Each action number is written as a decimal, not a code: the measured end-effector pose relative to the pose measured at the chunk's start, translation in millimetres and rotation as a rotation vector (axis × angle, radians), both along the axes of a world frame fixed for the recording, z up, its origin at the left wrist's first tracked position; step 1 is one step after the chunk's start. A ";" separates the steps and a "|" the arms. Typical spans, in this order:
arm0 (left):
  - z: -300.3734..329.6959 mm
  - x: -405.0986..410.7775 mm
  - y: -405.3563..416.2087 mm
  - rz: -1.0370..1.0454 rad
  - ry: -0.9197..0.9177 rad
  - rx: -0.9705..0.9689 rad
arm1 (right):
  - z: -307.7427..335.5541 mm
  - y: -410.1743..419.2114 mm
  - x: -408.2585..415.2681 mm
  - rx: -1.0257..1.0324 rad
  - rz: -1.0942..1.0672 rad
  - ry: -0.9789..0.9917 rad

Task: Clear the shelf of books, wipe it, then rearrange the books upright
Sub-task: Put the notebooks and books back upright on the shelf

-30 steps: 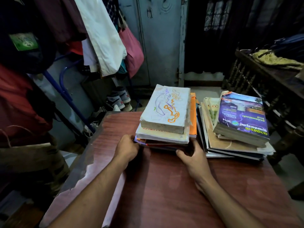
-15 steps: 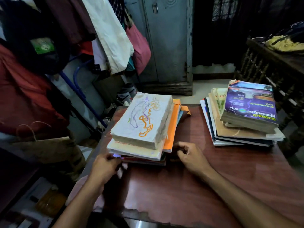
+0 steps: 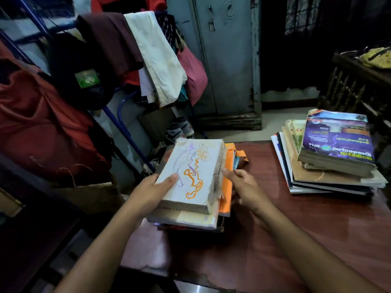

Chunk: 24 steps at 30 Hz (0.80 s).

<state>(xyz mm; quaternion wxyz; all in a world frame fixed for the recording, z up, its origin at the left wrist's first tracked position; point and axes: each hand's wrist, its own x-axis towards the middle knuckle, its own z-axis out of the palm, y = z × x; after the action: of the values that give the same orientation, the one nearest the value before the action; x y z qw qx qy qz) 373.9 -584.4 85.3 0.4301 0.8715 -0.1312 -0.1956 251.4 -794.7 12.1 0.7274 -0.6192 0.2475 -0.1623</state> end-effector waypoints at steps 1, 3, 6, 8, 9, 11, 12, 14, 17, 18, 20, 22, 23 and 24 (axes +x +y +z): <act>-3.9 1.5 -3.1 0.029 -0.016 -0.001 | -2.3 -0.1 2.7 -0.021 -0.001 0.015; -6.3 2.5 -10.4 0.047 -0.079 0.032 | -9.5 -3.0 6.3 -0.027 -0.009 0.001; -1.1 -1.3 -25.0 -0.028 -0.173 0.127 | -5.8 -2.8 2.7 0.006 -0.004 -0.001; 2.8 -3.0 -33.3 -0.080 -0.228 0.218 | -1.0 -2.7 0.4 0.033 0.003 -0.009; 3.8 -2.0 -37.6 -0.105 -0.256 0.256 | 0.9 -2.8 -0.2 0.041 0.012 -0.021; 3.3 -1.2 -43.0 -0.127 -0.254 0.311 | 1.1 -2.7 -0.6 0.059 0.022 -0.035; 4.3 -2.0 -43.6 -0.125 -0.235 0.316 | 2.3 -3.2 -0.2 0.084 0.028 -0.041; 7.1 -3.9 -42.2 -0.083 -0.142 0.252 | 2.9 -5.2 0.1 0.128 0.061 -0.069; 10.6 -8.7 -40.8 -0.033 0.031 0.102 | 4.8 -9.4 0.0 0.162 0.095 -0.060; 9.7 -9.8 -40.1 -0.009 0.058 0.073 | 4.2 -10.3 0.2 0.144 0.093 -0.037; 5.0 -12.4 -38.2 0.045 0.118 -0.033 | 1.6 -10.9 1.2 0.055 0.073 0.010; 2.7 -14.6 -36.4 0.061 0.167 -0.122 | 0.1 -9.4 1.8 -0.039 0.062 0.044; 5.3 -17.8 -36.0 0.049 0.185 -0.147 | 3.1 -6.2 0.4 -0.070 0.057 0.042; 9.2 -19.2 -34.0 0.039 0.213 -0.167 | 6.5 -2.1 -0.9 -0.082 0.053 0.023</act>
<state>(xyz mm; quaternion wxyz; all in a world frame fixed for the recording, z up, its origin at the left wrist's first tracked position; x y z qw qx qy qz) 354.7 -618.4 94.4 0.5166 0.8093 -0.0836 -0.2668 250.5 -796.7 18.7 0.7025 -0.6567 0.2323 -0.1459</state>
